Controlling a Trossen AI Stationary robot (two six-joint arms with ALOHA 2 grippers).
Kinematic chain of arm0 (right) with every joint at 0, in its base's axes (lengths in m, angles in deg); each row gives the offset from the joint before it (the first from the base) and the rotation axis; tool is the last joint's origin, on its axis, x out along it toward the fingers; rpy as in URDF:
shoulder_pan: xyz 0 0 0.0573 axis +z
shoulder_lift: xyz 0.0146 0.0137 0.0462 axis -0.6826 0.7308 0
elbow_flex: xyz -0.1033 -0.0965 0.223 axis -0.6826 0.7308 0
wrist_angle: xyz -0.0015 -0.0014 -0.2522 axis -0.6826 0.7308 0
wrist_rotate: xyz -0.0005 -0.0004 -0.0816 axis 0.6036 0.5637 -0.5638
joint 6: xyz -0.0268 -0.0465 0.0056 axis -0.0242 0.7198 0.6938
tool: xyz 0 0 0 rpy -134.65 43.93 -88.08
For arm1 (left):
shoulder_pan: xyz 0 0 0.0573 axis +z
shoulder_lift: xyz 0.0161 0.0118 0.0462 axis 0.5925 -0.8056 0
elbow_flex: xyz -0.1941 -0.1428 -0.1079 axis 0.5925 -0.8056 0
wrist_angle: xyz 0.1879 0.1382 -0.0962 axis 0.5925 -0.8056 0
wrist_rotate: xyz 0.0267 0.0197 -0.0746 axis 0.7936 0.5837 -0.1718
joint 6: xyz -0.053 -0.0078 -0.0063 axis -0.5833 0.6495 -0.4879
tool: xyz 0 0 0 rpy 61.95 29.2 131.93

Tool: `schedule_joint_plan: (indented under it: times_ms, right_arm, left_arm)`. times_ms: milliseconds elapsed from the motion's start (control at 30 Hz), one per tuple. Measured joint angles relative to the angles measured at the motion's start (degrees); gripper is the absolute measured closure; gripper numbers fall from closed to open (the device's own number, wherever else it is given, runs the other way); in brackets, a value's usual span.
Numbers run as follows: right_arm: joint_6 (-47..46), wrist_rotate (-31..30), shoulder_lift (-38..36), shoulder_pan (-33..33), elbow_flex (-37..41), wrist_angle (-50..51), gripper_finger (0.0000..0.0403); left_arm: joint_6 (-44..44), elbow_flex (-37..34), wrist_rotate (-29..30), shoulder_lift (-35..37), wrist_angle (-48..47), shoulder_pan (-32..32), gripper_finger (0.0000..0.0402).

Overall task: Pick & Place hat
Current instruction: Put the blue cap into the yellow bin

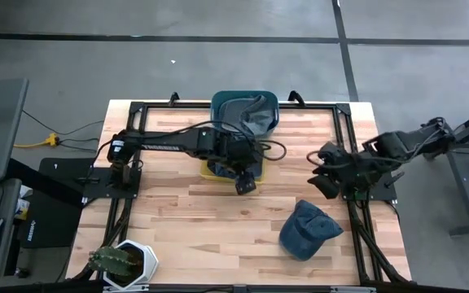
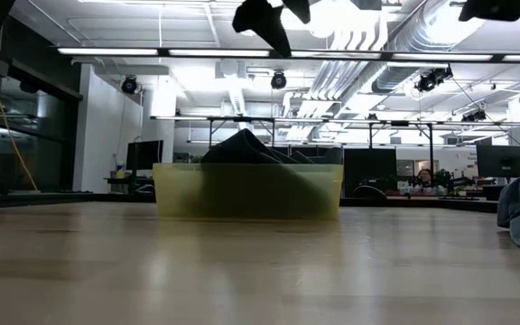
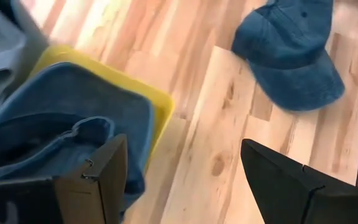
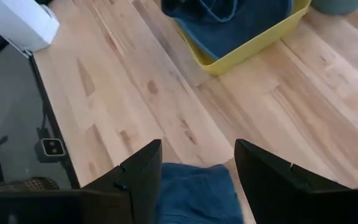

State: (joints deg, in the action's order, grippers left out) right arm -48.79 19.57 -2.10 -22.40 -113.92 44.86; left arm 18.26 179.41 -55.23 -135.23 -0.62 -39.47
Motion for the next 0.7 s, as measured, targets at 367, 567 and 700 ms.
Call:
schedule_joint_plan:
  times_ms: [367, 567, 700]
  right_arm:
    - [-16.3, -6.4, 4.4, 13.6, 0.0, 2.3, 0.0206]
    - [-19.1, -4.2, 10.7, 17.0, 0.0, 2.1, 0.0206]
    - [-20.5, -2.3, 14.4, 18.4, 0.0, 1.5, 0.0206]
  left_arm:
    - [0.0, -2.9, -3.0, -0.1, 4.8, -2.3, 0.0145]
    - [-0.1, -3.0, -3.0, -0.8, 5.8, -3.4, 0.0145]
    - [-0.1, -3.0, -3.0, -0.7, 5.9, -4.4, 0.0145]
